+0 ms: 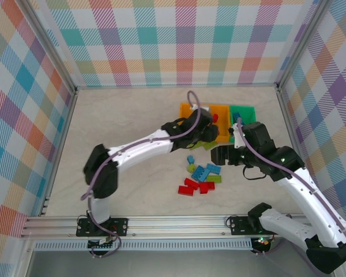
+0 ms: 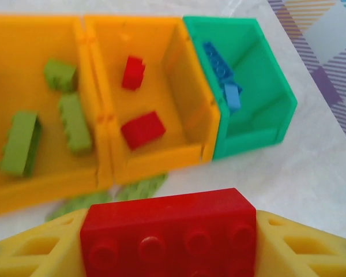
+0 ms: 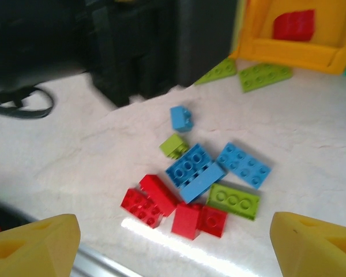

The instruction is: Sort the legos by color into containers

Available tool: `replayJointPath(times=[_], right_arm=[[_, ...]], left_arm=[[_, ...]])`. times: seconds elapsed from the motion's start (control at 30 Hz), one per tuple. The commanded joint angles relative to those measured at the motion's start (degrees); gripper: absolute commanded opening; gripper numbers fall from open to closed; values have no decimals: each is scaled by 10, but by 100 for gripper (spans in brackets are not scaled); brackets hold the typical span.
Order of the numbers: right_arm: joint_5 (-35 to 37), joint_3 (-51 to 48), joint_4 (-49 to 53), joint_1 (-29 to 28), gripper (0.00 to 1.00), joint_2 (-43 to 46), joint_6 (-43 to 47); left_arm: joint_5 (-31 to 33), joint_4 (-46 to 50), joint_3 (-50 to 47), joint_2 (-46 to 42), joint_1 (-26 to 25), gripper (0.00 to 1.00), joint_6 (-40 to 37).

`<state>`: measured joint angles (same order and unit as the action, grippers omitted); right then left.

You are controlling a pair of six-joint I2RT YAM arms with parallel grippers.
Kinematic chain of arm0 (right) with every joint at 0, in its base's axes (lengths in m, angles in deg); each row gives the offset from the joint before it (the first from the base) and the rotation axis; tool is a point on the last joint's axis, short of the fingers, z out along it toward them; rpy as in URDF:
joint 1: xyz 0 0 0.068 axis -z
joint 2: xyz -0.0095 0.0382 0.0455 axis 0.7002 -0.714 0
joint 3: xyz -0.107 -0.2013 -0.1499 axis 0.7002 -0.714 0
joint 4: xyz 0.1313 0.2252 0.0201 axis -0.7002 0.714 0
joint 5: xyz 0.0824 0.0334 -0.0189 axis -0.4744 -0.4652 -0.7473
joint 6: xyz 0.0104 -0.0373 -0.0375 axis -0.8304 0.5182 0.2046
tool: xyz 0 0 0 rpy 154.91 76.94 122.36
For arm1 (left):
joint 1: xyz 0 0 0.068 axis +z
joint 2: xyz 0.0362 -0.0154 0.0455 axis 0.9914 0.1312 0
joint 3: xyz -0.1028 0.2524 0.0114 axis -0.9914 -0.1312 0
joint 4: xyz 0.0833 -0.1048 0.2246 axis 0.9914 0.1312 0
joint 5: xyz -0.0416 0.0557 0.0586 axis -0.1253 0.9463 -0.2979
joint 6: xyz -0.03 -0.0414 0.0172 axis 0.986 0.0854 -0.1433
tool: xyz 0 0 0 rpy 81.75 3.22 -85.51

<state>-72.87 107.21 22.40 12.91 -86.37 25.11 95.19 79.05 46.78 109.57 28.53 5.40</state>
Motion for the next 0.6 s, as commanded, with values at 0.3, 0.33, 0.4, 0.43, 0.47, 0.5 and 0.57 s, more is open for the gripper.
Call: replayJointPath(times=[0.3,0.33,0.4,0.43,0.47,0.5,0.57], right_arm=[[81,2,-4,3,88,30,4],[82,0,-2,3,88,34,4],[86,-5,-1,3,90,37,3],[89,-8,-2,3,90,38,4],[90,-10,-4,3,90,39,4],[90,-12,-6,3,90,38,5],[91,-17,-15,3,91,36,4]], left_arm=[[53,18,339,288,49,61,-95],[44,7,339,286,50,66,-98],[24,-7,339,279,50,76,-102],[16,-9,337,274,51,79,-102],[9,-10,337,268,50,80,-100],[5,-9,334,260,50,81,-97],[-2,-17,308,232,50,82,-89]])
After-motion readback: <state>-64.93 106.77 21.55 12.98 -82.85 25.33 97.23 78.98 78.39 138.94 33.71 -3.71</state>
